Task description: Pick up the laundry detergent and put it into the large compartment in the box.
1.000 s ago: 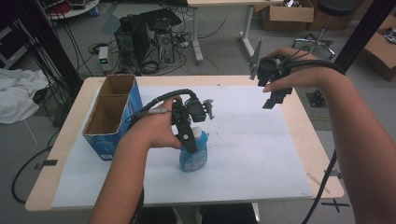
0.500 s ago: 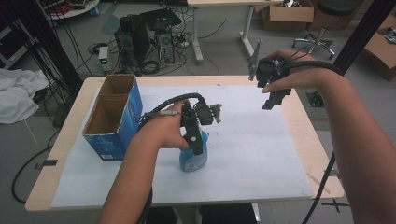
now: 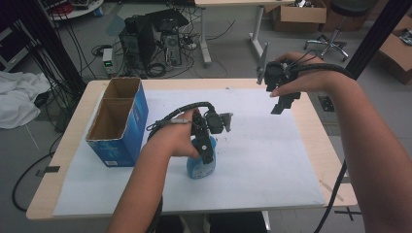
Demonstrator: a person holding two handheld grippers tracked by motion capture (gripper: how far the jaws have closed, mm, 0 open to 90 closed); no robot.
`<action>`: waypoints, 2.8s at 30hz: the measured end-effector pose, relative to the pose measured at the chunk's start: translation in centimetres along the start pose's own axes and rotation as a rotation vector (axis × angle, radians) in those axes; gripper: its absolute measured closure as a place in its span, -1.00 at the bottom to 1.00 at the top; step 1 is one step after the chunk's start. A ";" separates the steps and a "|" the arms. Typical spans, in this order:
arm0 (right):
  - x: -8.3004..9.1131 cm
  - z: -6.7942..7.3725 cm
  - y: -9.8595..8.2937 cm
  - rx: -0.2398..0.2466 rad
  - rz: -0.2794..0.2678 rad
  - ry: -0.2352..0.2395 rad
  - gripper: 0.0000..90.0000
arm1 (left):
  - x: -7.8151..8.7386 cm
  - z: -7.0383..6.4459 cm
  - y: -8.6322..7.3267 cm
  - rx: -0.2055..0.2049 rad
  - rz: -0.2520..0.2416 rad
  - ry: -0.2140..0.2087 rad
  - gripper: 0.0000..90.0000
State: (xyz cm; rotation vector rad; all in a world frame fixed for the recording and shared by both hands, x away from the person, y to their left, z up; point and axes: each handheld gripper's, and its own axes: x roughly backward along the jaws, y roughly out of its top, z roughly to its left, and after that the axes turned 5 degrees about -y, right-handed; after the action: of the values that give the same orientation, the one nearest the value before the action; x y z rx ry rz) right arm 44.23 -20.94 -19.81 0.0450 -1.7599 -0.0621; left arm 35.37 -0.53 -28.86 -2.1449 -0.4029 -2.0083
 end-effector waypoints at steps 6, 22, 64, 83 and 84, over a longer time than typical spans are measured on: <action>-0.3 -0.2 0.0 -0.001 0.000 0.005 -0.65 | -0.3 0.0 0.2 -0.002 -0.001 0.004 -1.00; -0.8 -0.5 0.0 -0.009 -0.007 0.013 -0.64 | -0.7 0.1 0.2 -0.010 -0.012 0.000 -0.74; -1.4 -0.6 0.1 -0.018 -0.019 0.020 -0.64 | -0.7 -0.3 0.0 0.008 -0.003 0.021 -0.23; -1.6 -0.7 -0.3 -0.029 -0.022 0.022 -0.64 | -0.8 0.0 0.1 0.037 -0.002 0.013 -0.13; -1.6 -0.7 -0.3 -0.026 -0.020 0.021 -0.64 | -0.8 0.0 0.0 0.040 -0.007 0.011 -0.13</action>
State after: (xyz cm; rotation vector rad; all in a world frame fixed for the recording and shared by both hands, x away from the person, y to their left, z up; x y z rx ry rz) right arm 45.22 -21.15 -21.24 0.0439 -1.7372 -0.0988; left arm 35.28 -0.62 -29.69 -2.1114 -0.4454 -1.9974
